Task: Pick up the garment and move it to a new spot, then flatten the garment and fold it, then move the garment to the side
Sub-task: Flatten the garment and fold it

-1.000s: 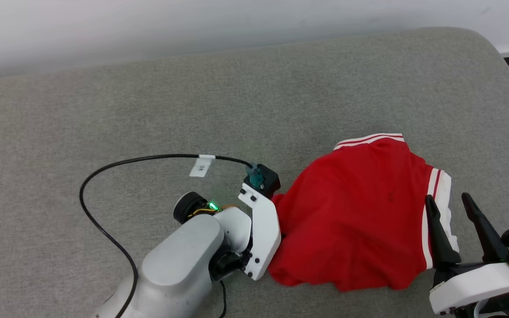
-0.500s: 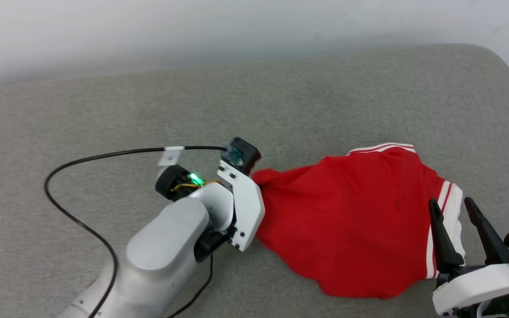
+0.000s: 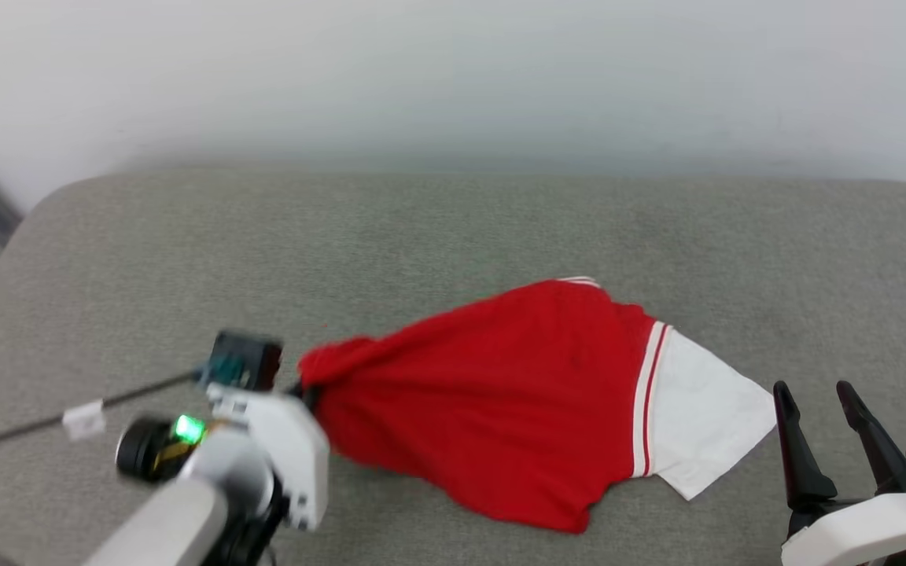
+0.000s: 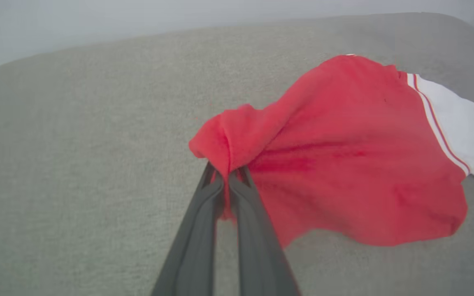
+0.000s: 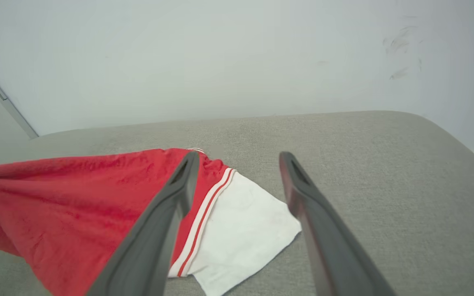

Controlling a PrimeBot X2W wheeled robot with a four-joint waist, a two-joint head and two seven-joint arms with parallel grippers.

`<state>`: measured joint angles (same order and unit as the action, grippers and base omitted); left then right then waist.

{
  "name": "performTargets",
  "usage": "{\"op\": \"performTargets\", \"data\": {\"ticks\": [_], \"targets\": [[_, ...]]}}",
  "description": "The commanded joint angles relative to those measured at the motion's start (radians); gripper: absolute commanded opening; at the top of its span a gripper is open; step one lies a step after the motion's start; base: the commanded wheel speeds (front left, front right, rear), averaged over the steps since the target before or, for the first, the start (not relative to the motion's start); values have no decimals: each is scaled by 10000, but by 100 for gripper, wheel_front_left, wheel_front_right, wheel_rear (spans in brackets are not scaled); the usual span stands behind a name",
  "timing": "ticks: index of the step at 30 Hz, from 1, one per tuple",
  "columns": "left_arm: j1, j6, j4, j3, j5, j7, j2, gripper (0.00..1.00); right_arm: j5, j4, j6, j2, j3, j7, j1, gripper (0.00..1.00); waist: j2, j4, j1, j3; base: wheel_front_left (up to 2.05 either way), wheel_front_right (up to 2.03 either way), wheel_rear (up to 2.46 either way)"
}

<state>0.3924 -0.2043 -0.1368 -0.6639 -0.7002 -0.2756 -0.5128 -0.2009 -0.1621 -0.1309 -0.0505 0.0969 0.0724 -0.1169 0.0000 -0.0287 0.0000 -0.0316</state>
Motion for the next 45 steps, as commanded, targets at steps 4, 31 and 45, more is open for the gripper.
{"op": "performTargets", "data": {"ticks": [4,31,45], "targets": [[-2388,-858,572,288,-884,-67,-267,0,-4,-71,3,6,-3,80,-173,100,0,-256,0,253,0,0,0],[-703,-62,1139,621,-391,1330,-81,100,157,-568,3,6,-155,552,-164,100,0,-80,0,299,0,0,0],[2275,2555,-1828,-664,-1863,-2817,409,100,135,-389,3,6,-482,316,750,100,0,883,0,-1557,0,0,0]]}}
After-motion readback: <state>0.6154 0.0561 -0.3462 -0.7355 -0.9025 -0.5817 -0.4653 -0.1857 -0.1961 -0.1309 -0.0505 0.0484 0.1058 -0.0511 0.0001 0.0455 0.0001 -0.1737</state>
